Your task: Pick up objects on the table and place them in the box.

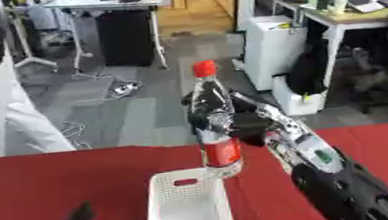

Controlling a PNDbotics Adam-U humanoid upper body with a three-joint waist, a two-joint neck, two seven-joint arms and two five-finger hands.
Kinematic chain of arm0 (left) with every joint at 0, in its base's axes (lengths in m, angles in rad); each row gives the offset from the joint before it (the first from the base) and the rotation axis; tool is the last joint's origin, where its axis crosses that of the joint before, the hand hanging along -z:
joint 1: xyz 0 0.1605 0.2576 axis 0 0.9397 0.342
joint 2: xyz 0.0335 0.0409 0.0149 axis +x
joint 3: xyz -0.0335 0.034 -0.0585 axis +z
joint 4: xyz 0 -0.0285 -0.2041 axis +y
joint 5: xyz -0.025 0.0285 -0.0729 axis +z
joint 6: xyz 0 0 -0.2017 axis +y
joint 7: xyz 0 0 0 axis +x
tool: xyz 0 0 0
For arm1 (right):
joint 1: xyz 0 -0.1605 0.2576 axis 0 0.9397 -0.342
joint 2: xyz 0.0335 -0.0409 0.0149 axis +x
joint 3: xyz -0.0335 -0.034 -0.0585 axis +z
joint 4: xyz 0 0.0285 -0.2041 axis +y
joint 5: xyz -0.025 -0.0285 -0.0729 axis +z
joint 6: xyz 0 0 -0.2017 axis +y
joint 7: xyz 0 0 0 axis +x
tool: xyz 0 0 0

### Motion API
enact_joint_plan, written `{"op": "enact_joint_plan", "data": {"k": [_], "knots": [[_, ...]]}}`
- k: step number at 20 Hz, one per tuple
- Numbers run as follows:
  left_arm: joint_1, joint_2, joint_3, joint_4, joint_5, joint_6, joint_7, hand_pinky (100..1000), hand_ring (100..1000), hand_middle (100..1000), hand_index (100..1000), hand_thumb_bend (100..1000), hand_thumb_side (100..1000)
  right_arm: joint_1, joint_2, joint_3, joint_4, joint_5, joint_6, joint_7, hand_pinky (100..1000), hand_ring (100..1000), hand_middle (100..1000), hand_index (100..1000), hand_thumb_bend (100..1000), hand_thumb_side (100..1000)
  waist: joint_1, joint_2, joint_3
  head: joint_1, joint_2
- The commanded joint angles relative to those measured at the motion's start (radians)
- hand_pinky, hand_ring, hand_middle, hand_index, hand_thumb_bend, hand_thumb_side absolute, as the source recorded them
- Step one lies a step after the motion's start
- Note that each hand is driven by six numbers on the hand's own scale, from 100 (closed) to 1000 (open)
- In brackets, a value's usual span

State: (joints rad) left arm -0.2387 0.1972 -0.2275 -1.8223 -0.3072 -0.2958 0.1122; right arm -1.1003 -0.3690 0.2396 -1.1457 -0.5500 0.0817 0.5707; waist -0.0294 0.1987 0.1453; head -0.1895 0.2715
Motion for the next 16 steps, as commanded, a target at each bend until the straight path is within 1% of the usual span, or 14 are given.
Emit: {"op": "enact_joint_plan", "data": {"k": [1,4,6,7,8,12,13,14,16], "knots": [[-0.003,0.018,-0.001,-0.008,0.015,0.004,0.000,878,1000,1000,888,100,589,-0.056,0.002,0.005,0.007,-0.002,-0.014,0.009,100,100,148,425,188,100,-0.002,-0.031,0.004,0.017,-0.001],[-0.002,0.018,-0.002,-0.005,0.018,0.005,-0.001,878,1000,1000,888,100,591,-0.071,0.025,0.009,0.013,0.013,-0.034,0.012,100,100,149,424,197,100,-0.008,-0.040,0.007,0.033,-0.001],[-0.004,0.017,-0.002,-0.003,0.021,0.006,-0.001,878,1000,1000,888,100,592,-0.070,0.046,0.006,0.008,0.011,-0.038,0.008,100,100,148,423,211,100,-0.009,-0.044,0.009,0.041,-0.002],[-0.005,0.016,-0.002,-0.002,0.023,0.006,-0.002,878,1000,1000,888,100,608,-0.066,0.055,0.004,0.002,0.008,-0.036,0.004,100,100,148,423,211,100,-0.009,-0.045,0.009,0.044,-0.002],[-0.006,0.015,-0.002,-0.002,0.024,0.006,-0.002,878,1000,1000,888,100,593,-0.061,0.063,0.003,-0.006,0.004,-0.034,0.000,100,100,148,423,218,100,-0.008,-0.045,0.010,0.047,-0.004],[-0.014,0.010,-0.001,0.000,0.028,0.007,-0.002,878,1000,1000,888,100,593,-0.023,0.083,0.003,-0.048,0.005,-0.028,-0.022,100,100,153,427,236,100,-0.007,-0.044,0.011,0.055,-0.007],[-0.016,0.010,-0.001,0.000,0.028,0.008,-0.002,878,1000,1000,888,100,593,-0.012,0.084,0.003,-0.061,0.007,-0.030,-0.030,100,100,153,427,212,100,-0.006,-0.042,0.011,0.058,-0.007],[-0.017,0.009,0.000,0.000,0.027,0.008,-0.002,878,1000,1000,887,100,593,-0.001,0.085,0.004,-0.073,0.011,-0.034,-0.039,100,100,162,432,244,100,-0.005,-0.040,0.010,0.061,-0.005],[-0.020,0.008,-0.001,0.000,0.027,0.007,-0.002,878,1000,1000,887,100,593,0.020,0.084,0.006,-0.098,0.024,-0.052,-0.059,100,100,178,442,257,100,-0.003,-0.035,0.010,0.065,-0.001]]}}
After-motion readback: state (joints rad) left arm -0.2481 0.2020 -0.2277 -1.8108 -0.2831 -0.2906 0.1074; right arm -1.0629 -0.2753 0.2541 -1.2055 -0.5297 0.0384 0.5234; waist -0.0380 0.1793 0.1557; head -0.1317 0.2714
